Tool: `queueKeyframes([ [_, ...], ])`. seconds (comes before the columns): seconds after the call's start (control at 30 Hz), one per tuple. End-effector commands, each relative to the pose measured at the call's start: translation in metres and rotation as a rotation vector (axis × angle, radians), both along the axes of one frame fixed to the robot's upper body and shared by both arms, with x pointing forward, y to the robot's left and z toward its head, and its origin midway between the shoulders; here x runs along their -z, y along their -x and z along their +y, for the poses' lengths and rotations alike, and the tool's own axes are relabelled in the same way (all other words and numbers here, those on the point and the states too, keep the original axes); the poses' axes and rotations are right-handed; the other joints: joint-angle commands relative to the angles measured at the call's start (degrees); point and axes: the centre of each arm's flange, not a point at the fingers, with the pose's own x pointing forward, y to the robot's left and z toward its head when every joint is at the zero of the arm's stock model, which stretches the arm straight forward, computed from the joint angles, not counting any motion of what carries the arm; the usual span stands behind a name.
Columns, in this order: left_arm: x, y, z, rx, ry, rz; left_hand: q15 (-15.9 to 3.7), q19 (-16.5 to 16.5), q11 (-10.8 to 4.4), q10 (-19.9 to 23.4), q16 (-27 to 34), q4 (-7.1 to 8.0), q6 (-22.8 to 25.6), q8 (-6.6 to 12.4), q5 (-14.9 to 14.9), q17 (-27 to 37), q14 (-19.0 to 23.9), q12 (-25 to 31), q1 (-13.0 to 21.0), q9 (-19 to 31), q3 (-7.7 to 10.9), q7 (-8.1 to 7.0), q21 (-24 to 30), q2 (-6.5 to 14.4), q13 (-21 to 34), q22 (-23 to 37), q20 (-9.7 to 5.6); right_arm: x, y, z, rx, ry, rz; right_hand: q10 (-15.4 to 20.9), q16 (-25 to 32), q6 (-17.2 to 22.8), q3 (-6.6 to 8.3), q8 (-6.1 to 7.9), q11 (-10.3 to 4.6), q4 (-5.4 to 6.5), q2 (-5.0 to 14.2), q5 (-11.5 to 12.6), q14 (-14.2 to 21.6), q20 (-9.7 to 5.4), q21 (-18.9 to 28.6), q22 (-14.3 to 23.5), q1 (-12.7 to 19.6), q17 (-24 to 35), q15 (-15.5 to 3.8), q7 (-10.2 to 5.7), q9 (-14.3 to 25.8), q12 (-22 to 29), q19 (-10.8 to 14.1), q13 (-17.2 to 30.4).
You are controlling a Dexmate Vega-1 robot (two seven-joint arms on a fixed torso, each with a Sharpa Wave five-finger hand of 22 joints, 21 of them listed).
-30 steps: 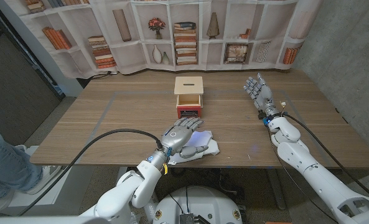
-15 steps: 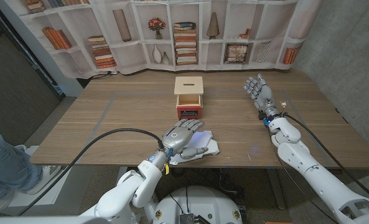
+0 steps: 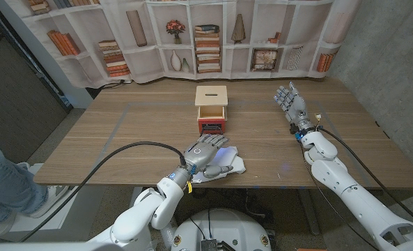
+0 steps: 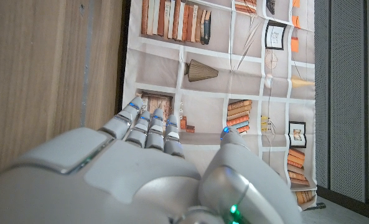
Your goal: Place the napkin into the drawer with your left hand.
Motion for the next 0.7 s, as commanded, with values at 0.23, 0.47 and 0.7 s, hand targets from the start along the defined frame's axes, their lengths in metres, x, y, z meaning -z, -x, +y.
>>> queueKeyframes([
  [0.23,0.0014,-0.0039,-0.0090,-0.045,-0.047,0.069,-0.94,0.04,-0.31,0.27,-0.02,-0.59,0.48,0.45,0.32,0.22,-0.09,0.50,0.83,0.18,0.07,-0.38,0.00,-0.08,0.22,0.25,0.58,0.0026,-0.0008,-0.0030,0.001,-0.011,-0.003,0.33,-0.14,0.60,-0.12,0.08,0.03,-0.31,0.55,0.19,0.05,-0.69,-0.28,0.16,-0.08,0.22,0.16,0.04,0.21,-0.21,-0.17,0.17],
  [0.47,0.0051,-0.0052,-0.0107,-0.052,-0.049,0.094,-0.95,0.07,-0.76,0.45,0.03,-0.78,0.66,0.52,0.34,0.20,0.04,0.59,1.21,0.18,0.05,-0.29,-0.03,-0.12,0.22,0.25,0.68,0.0022,-0.0018,-0.0012,-0.002,-0.009,0.000,0.40,-0.15,0.65,-0.15,0.09,-0.19,-0.33,0.57,0.19,0.05,-0.67,-0.29,0.16,-0.11,0.23,0.15,0.00,0.21,-0.19,-0.18,0.17],
  [0.7,0.0087,-0.0060,-0.0137,-0.064,-0.064,0.123,-0.98,0.26,-0.46,0.44,0.08,-0.94,0.74,0.54,0.34,0.18,0.18,0.59,1.53,0.18,0.06,-0.29,0.01,-0.11,0.22,0.25,0.85,0.0033,-0.0037,0.0000,-0.007,-0.008,0.005,0.36,-0.17,0.68,-0.17,0.09,-0.08,-0.36,0.59,0.19,0.02,-0.64,-0.29,0.16,-0.11,0.23,0.17,-0.01,0.21,-0.22,-0.21,0.17],
])
